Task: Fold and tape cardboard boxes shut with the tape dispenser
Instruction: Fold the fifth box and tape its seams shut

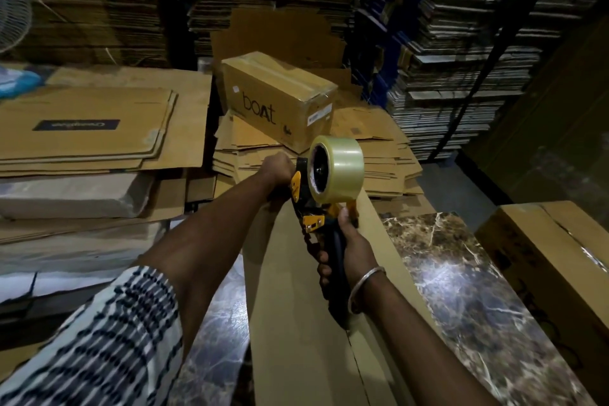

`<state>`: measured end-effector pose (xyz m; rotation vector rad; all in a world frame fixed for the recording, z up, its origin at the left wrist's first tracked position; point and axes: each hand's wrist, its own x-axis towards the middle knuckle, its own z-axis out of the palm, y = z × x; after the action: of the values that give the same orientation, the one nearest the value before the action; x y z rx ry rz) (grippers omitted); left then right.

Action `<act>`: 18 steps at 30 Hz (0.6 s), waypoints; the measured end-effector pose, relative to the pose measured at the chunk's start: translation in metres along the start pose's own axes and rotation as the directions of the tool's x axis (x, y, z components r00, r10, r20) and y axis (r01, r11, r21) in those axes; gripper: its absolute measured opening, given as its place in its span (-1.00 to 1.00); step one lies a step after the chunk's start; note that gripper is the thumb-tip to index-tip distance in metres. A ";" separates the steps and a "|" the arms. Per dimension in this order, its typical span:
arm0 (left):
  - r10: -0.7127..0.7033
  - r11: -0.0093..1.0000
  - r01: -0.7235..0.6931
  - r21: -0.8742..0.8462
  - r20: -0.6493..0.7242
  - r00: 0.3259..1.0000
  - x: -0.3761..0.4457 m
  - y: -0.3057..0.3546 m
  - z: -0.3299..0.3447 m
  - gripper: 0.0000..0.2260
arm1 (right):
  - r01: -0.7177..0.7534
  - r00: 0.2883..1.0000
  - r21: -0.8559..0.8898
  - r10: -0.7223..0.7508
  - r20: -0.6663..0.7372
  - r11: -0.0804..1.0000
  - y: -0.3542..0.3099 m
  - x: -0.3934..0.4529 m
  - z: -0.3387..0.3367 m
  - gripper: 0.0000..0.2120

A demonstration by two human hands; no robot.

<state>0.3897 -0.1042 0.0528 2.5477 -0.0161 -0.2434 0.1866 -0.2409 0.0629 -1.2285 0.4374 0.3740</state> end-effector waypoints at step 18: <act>0.115 0.993 -0.115 -0.010 0.163 0.980 -0.010 -0.014 -0.008 -0.81 | -0.024 0.998 -0.094 0.018 -0.064 0.995 -0.002 -0.002 0.007 -0.30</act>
<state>0.3808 -0.0881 0.0532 2.5092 -0.2254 -0.4065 0.1866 -0.2348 0.0680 -1.3313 0.4920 0.3784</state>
